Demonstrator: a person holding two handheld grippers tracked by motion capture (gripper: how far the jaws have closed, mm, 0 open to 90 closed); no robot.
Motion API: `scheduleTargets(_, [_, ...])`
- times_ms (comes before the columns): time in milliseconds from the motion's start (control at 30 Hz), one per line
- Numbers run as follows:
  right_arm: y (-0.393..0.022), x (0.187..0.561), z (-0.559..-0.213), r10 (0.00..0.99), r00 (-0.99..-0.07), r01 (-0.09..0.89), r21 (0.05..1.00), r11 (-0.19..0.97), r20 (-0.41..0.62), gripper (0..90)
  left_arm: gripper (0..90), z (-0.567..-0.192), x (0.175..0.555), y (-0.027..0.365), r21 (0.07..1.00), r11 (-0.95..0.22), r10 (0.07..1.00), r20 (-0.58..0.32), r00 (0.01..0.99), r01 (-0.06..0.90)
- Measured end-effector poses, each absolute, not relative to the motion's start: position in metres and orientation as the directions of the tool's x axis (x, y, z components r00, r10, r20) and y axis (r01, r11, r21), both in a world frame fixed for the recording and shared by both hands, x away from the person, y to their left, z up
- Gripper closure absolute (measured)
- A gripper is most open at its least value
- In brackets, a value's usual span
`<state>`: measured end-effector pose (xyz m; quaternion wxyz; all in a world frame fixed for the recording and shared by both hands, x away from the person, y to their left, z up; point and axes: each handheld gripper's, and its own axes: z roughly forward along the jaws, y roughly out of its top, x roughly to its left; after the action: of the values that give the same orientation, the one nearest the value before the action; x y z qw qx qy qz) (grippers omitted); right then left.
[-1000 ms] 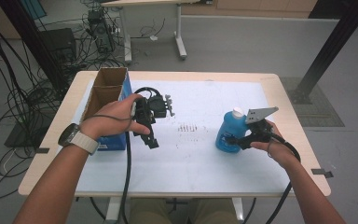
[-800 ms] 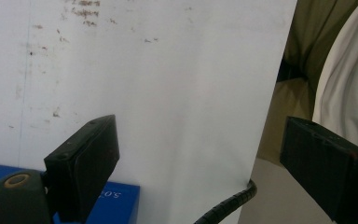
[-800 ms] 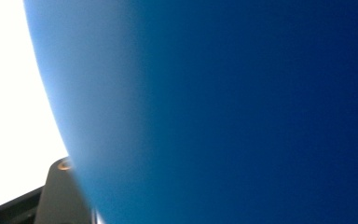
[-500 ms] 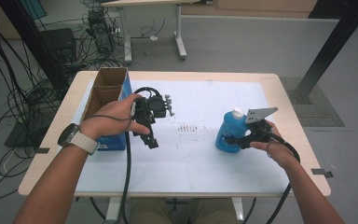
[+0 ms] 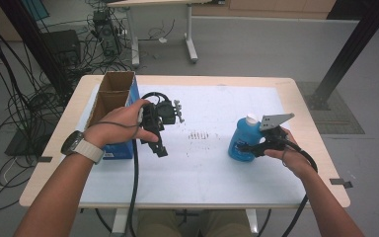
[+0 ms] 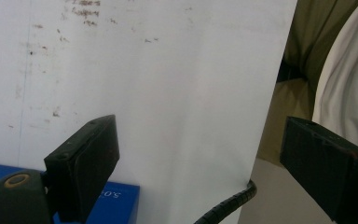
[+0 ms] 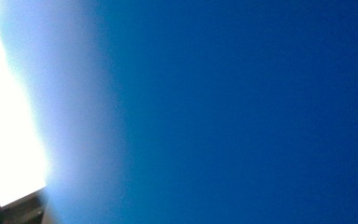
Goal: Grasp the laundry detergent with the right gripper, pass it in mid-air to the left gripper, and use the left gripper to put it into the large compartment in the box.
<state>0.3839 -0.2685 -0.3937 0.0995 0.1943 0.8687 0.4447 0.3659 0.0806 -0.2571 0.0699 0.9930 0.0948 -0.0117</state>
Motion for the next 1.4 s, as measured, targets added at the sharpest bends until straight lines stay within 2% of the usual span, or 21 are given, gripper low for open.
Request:
scheduleTargets(467, [-0.2687, 0.3846, -0.3947, 0.408, -0.913, 0.248, 0.817, 0.520, 0.018, 40.4, 12.3, -0.2578, 0.3665, 0.0808, 0.135, -0.972, 0.186, -0.038, 0.982, 0.190])
scheduleTargets(1400, [-0.2698, 0.3855, -0.3953, 0.390, -0.921, 0.233, 0.819, 0.524, 0.012, 41.8, 12.4, -0.2595, 0.3671, 0.0816, 0.142, -0.971, 0.187, -0.043, 0.981, 0.192])
